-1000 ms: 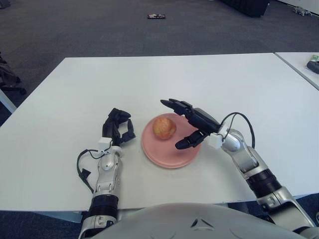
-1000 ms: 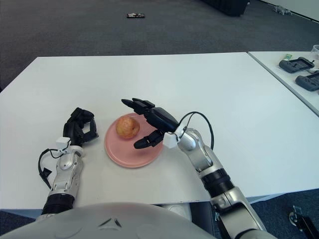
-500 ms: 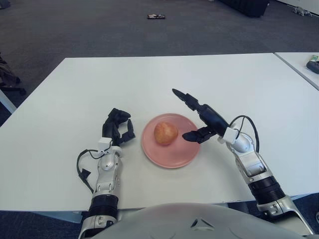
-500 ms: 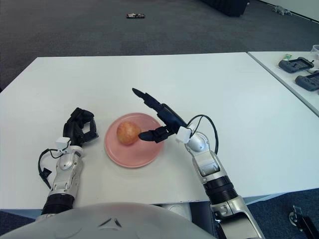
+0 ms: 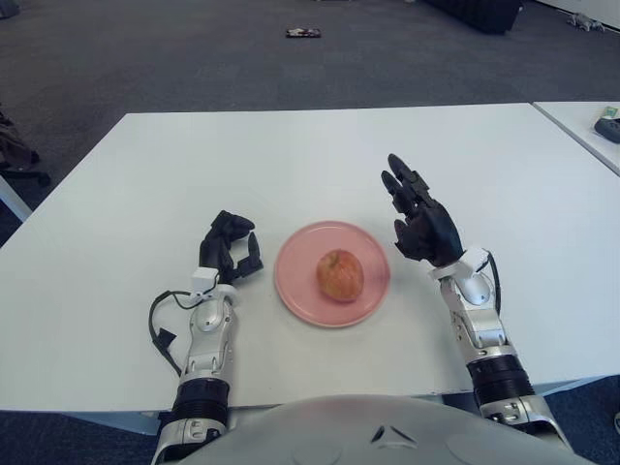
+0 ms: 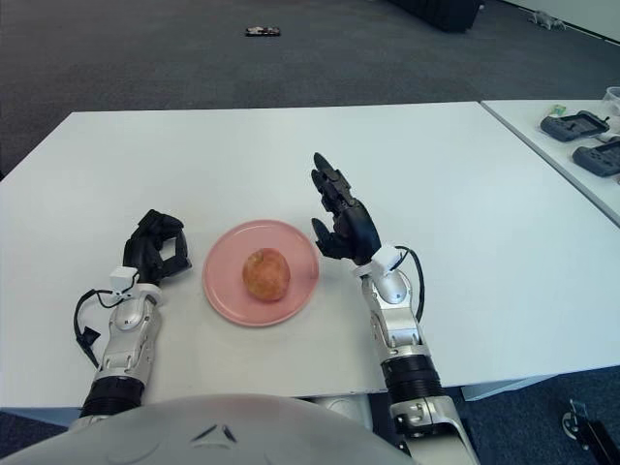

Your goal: Put the apple into the plate.

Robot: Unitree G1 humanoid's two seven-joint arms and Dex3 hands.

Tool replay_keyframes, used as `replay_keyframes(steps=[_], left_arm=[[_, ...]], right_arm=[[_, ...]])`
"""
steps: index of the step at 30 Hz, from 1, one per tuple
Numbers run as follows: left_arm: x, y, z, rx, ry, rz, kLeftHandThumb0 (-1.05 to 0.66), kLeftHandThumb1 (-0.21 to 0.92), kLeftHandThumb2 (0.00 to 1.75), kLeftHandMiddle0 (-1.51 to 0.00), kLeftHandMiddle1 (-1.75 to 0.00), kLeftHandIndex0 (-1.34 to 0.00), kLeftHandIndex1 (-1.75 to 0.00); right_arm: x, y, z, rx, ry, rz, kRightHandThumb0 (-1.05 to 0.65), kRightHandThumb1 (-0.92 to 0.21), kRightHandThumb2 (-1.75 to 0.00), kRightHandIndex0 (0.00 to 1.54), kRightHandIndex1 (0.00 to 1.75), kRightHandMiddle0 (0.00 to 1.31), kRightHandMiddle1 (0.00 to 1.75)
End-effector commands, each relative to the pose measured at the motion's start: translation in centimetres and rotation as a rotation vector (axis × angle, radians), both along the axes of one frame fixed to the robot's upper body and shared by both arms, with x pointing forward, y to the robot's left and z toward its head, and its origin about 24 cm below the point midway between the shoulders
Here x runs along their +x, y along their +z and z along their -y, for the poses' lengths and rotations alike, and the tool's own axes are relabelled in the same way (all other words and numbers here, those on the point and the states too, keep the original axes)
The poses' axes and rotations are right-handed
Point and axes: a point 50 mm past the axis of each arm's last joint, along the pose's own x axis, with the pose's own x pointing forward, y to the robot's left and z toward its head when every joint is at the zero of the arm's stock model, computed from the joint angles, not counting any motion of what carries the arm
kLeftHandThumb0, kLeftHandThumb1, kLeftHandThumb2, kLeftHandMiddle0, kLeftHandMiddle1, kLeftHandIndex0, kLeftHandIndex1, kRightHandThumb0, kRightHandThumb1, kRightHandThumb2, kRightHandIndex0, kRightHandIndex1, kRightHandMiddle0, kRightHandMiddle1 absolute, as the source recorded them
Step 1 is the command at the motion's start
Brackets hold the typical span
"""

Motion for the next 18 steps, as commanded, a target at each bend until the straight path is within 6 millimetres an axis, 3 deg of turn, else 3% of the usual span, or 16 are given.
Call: replay_keyframes(steps=[1, 5, 6, 8, 12, 15, 18], left_arm=[[-0.6, -1.3, -0.1, 0.001, 0.006, -0.078, -0.48, 0.31, 1.33, -1.11, -1.75, -0.61, -1.75], [-0.6, -1.3, 0.0, -0.002, 0.007, -0.073, -0.48, 0.31, 1.34, -1.11, -1.75, -0.62, -1.75], [-0.6, -1.2, 0.0, -0.005, 0.009, -0.068, -0.48, 0.31, 1.34, -1.11, -1.75, -0.62, -1.75], [-0.6, -1.1, 0.1, -0.011, 0.011, -0.061, -0.48, 0.31, 1.34, -1.11, -1.75, -0.62, -1.75], [-0.6, -1.0, 0.1, -0.024, 0.009, -0.053, -0.48, 0.32, 1.33, -1.11, -1.75, -0.61, -1.75], [-0.6, -1.0, 0.1, -0.032, 0.005, -0.051, -0.47, 0.34, 1.3, -1.09, -1.75, -0.59, -1.75], [-0.7, -1.0, 0.1, -0.035, 0.006, -0.053, -0.47, 0.35, 1.29, -1.07, -1.75, -0.58, -1.75]], right_arm=[[0.1, -0.4, 0.6, 0.124, -0.07, -0.063, -0.93, -0.92, -0.77, 0.0, 0.39, 0.0, 0.45], [-0.8, -2.3, 1.7, 0.178, -0.158, -0.14, -0.85, -0.91, -0.79, 0.02, 0.99, 0.0, 0.96], [-0.9, -3.0, 2.0, 0.19, -0.179, -0.165, -0.84, -0.91, -0.8, 0.02, 1.06, 0.0, 1.02], [-1.0, -3.8, 2.4, 0.206, -0.205, -0.193, -0.83, -0.89, -0.84, 0.09, 1.28, 0.0, 1.31], [-0.7, -4.1, 2.8, 0.209, -0.26, -0.213, -0.81, -0.9, -0.88, 0.2, 1.46, 0.04, 1.56], [-0.5, -4.3, 3.0, 0.201, -0.312, -0.223, -0.75, -0.89, -0.93, 0.36, 1.58, 0.21, 1.69], [-0.3, -4.5, 3.2, 0.211, -0.359, -0.235, -0.64, -0.8, -1.0, 0.47, 1.62, 0.33, 1.73]])
